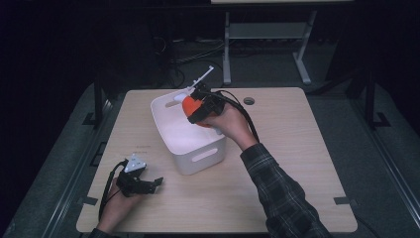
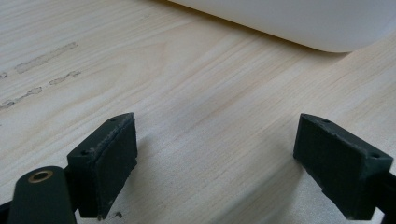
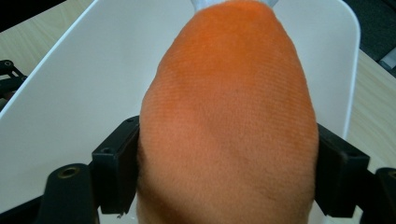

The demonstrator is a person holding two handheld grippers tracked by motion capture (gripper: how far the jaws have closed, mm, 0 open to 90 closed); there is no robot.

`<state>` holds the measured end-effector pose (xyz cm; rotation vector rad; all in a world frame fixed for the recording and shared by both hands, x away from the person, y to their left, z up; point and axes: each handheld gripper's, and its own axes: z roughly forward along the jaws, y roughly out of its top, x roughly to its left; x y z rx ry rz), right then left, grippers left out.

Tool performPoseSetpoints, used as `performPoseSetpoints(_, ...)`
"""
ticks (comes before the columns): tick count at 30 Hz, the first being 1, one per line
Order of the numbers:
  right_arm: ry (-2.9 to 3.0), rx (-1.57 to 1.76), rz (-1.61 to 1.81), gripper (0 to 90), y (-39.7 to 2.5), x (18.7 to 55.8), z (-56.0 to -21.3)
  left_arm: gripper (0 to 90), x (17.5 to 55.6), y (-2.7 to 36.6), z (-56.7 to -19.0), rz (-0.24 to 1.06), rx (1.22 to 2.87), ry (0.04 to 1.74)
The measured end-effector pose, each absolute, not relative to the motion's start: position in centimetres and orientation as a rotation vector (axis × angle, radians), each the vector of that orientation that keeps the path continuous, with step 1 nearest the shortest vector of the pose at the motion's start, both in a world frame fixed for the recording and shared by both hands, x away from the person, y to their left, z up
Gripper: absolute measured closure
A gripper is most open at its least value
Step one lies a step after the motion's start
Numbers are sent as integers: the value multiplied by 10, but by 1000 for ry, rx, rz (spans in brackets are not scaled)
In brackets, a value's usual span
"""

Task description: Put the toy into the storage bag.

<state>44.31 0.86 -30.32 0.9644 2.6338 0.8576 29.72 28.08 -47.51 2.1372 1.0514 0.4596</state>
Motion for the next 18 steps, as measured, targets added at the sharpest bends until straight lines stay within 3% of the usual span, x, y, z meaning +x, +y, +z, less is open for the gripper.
performPoseSetpoints(18,2668,964,813,221,21,442,-322,129,297,281,-475,460,2136,1052)
